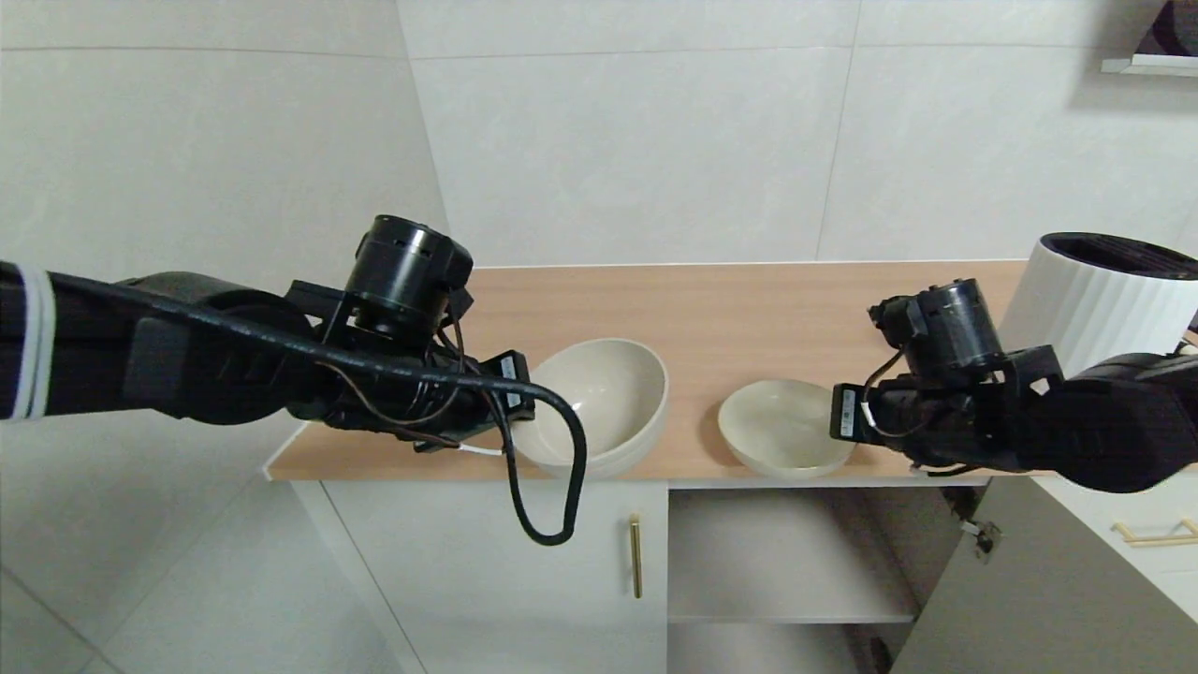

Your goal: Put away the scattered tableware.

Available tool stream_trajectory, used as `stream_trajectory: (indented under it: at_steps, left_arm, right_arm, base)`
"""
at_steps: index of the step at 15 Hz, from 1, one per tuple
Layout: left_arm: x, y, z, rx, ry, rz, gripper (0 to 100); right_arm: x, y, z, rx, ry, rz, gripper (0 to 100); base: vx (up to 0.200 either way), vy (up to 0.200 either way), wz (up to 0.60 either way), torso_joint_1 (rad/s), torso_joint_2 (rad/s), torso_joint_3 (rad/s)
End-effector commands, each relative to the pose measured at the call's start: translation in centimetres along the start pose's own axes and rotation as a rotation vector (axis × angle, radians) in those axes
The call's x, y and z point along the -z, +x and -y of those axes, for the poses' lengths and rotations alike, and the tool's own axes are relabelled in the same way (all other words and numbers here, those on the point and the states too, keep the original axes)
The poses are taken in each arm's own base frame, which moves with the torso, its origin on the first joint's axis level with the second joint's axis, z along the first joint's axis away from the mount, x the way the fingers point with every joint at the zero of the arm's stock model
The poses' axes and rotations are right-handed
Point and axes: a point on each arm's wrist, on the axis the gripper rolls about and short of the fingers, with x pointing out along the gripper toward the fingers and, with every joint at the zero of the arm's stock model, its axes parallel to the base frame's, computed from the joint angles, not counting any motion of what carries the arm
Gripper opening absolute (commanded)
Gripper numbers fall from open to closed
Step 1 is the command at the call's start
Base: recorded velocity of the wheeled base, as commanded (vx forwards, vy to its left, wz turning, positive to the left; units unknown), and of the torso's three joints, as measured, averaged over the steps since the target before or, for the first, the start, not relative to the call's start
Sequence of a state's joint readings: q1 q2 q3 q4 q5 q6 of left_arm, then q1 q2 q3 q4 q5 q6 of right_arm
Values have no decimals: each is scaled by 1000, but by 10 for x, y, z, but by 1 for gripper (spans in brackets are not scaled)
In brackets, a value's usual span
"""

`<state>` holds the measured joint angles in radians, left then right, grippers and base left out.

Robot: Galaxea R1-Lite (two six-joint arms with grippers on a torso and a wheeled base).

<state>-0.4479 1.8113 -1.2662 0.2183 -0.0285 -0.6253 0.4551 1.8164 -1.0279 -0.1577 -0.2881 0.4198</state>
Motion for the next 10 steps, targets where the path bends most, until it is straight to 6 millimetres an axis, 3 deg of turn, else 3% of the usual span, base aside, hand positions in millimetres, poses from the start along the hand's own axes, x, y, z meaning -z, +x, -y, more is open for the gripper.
stream_trajectory:
  at_steps: [1,4,9,10]
  left_arm:
    - [7,-28,-4,19,28,26,0]
    - [14,-33,-9,9,51,15,0]
    - [16,-30,-11,3,81,3,0]
    - [16,-29,-11,1,81,3,0]
  right_arm:
    - [2,-35,10,-82,8,-2,0]
    - [2,-59,15,-185,2,-74,0]
    - [4,-64,17,-192,-4,-82,0]
    - [4,-65,17,-192,-7,-81,0]
  base:
    - [0,0,0,0,0,0]
    - [0,0,0,0,0,0]
    - [0,0,0,0,0,0]
    - [-200,0,0,2,-2,7]
